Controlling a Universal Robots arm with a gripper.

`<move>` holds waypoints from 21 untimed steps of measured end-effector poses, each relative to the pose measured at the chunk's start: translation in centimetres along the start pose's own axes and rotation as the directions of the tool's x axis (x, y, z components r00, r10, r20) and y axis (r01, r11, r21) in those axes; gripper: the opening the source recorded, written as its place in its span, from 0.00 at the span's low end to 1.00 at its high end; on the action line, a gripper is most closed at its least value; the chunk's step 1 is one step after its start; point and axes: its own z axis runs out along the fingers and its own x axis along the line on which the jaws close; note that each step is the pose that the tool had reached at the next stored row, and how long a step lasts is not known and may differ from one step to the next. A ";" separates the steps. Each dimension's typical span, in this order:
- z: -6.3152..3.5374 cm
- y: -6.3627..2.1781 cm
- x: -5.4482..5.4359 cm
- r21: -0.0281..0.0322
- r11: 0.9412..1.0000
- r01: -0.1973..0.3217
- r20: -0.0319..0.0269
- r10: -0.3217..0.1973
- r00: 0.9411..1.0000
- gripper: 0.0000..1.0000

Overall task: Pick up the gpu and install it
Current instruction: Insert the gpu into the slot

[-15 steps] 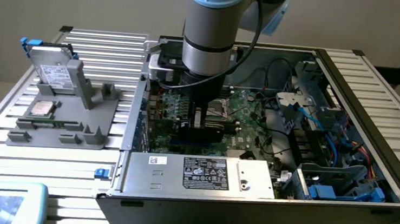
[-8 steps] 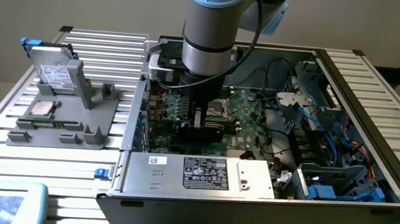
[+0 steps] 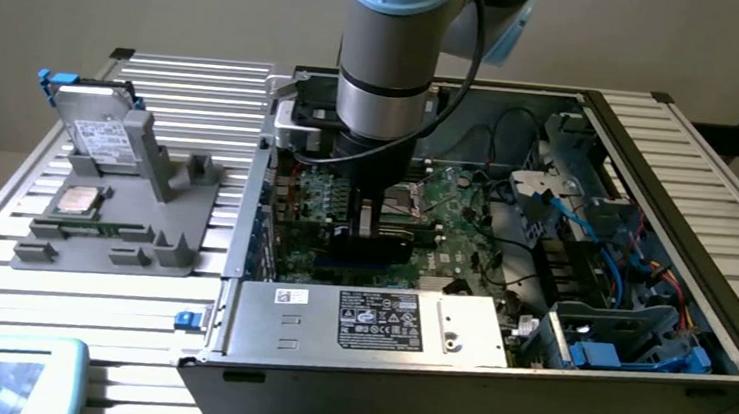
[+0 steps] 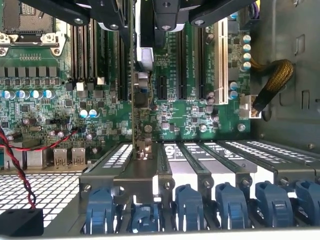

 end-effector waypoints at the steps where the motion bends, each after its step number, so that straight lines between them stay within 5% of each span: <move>1: 0.00 0.00 0.0 0.000 1.000 0.001 0.000 -0.001 1.000 0.27; 21: 0.07 -0.16 0.0 -0.001 1.000 0.009 0.000 -0.009 1.000 0.27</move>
